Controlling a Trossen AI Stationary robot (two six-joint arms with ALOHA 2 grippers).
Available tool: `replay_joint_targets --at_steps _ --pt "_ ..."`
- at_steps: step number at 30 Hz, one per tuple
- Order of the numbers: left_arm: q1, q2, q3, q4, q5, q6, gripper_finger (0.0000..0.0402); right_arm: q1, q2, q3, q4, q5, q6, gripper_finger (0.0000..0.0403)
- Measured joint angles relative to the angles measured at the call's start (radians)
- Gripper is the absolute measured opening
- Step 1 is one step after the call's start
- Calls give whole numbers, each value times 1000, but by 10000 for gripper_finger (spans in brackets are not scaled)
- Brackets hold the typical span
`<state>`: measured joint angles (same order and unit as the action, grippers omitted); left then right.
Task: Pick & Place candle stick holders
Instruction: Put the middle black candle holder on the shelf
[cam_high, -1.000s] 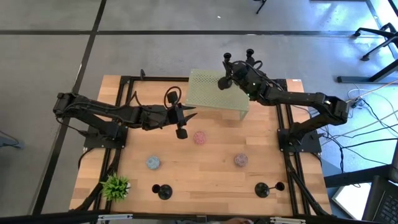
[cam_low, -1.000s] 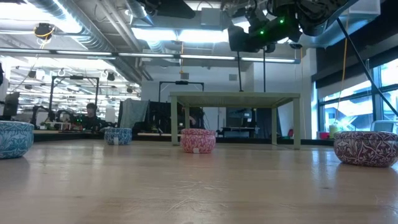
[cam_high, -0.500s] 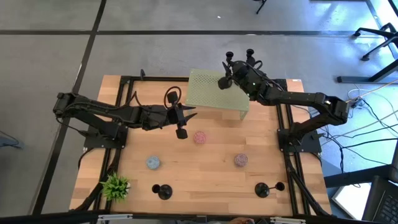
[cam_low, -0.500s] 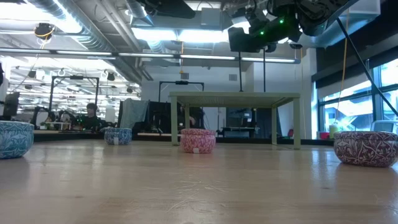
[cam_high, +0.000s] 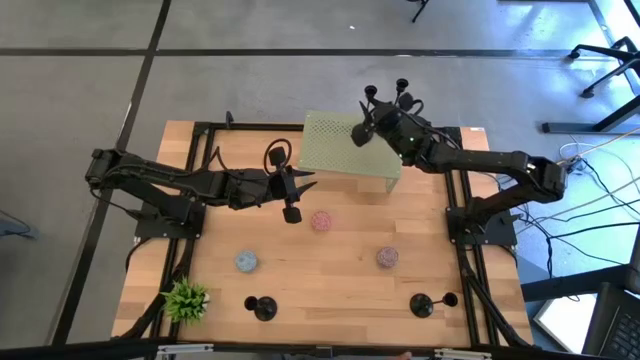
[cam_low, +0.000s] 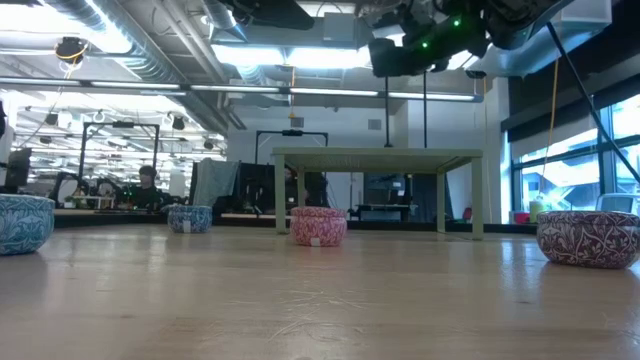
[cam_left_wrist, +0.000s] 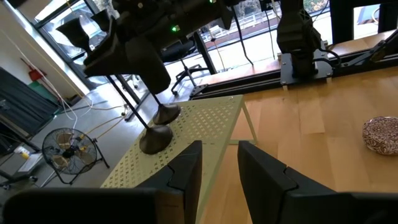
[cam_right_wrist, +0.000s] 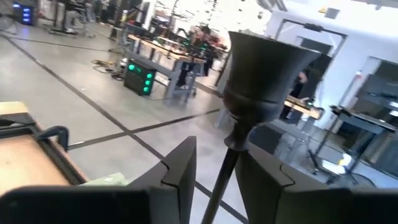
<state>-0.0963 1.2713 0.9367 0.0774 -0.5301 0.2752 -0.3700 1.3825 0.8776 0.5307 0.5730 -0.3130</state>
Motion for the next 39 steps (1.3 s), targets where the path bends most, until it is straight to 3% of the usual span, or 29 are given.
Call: replay_joint_targets --at_steps 13,39 --pt "0 0 0 0 0 0 100 0 -5 0 -27 29 13 199" --pt "0 0 -1 0 0 0 100 -44 -5 0 -65 -8 44 202"
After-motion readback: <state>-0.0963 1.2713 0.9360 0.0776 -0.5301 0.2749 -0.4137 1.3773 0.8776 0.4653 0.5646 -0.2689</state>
